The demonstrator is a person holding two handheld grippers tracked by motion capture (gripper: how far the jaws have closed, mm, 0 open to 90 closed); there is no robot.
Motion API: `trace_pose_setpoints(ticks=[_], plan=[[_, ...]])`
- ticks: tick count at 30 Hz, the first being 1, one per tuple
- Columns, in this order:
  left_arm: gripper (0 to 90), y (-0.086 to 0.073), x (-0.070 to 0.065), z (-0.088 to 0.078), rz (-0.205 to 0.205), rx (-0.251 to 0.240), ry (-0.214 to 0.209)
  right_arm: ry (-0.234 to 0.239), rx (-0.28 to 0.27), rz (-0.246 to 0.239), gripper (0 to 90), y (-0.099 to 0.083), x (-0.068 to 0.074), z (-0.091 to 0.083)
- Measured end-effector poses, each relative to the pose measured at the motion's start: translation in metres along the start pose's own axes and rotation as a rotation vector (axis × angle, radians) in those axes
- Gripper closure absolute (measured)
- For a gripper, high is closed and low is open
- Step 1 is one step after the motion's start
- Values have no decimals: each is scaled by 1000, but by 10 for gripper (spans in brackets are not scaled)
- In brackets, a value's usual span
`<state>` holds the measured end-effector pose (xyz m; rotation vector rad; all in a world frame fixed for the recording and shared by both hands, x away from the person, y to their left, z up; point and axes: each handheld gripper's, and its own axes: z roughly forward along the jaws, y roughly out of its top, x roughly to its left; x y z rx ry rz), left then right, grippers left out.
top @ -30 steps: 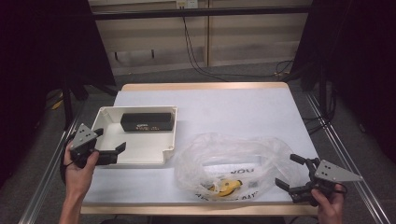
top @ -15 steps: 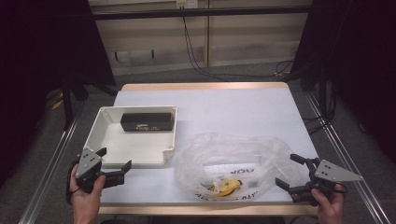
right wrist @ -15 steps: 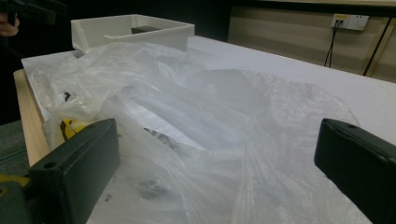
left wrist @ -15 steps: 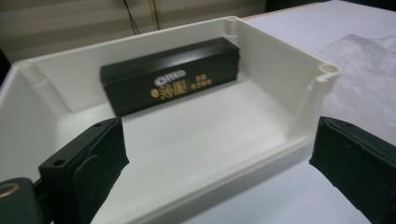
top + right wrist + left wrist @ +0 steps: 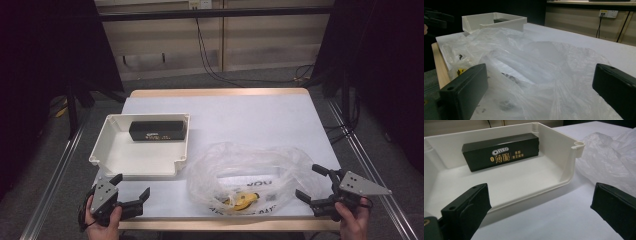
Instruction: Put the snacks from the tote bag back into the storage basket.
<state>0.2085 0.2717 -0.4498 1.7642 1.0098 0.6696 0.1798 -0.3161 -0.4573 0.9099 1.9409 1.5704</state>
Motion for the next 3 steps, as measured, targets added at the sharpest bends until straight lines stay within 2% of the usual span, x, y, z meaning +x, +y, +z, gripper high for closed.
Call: trace_pose_setpoints(ticks=[1,3], plan=[[15,-2,-1,-1,-23,5,-3,5,1,-1,0,0,0,0],[15,-2,-2,0,-13,12,-30,1,-19,28,0,1,-1,-2]])
